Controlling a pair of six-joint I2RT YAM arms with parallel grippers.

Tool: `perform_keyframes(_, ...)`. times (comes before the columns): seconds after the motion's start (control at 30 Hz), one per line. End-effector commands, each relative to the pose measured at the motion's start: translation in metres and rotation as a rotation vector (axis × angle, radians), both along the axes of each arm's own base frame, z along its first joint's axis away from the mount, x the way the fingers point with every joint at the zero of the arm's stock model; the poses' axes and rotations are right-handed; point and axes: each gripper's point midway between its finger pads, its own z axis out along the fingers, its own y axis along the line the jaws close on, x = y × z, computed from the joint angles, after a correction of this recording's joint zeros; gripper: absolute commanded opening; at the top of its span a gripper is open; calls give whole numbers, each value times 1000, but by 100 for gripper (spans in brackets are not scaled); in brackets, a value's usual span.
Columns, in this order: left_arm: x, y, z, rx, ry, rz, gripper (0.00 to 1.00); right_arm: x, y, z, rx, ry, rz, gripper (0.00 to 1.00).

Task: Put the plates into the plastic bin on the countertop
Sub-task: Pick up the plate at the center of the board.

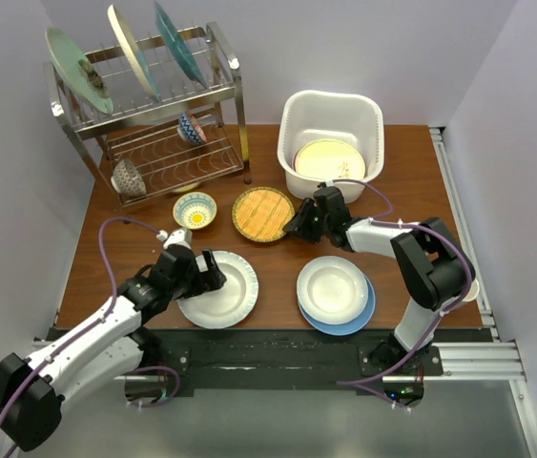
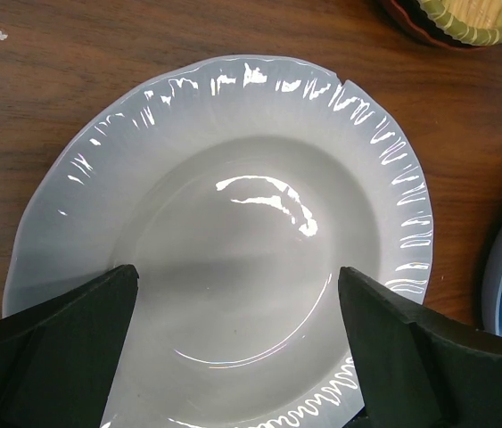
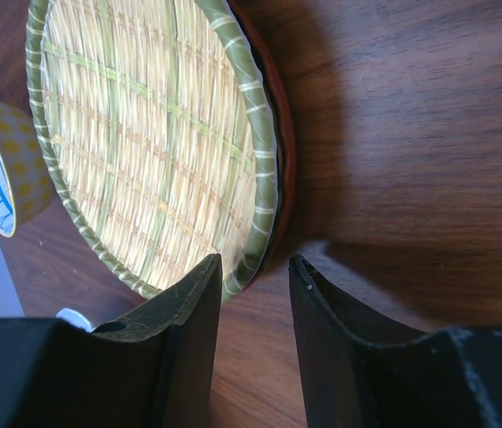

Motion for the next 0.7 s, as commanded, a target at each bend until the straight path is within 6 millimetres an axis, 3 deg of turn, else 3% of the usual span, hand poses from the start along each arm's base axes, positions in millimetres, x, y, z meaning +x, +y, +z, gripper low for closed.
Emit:
perform_keyframes(0.0, 8, -5, 12, -15, -41, -15, 99, 22, 7, 23, 29, -62, -22, 39)
perform_keyframes(0.17, 9, -5, 12, -14, -43, -15, 99, 20, 3, 16, 4, -54, -25, 27)
perform_keyframes(0.2, 8, -5, 11, -14, -40, -16, 99, 19, 1, 15, -5, -53, -25, 22)
perform_keyframes(0.23, 7, -4, 10, -12, -38, -14, 99, 19, 0, 16, -14, -55, -23, 10)
perform_keyframes(0.3, 8, -5, 12, -15, -45, -14, 99, 17, -4, 16, -33, -65, -21, 1)
perform_keyframes(0.43, 7, -5, 10, -18, -39, -11, 99, 11, -8, 21, -39, -74, -9, 0)
perform_keyframes(0.67, 10, -7, 20, -46, -77, -10, 99, 2, -15, 62, -34, -147, 4, 0)
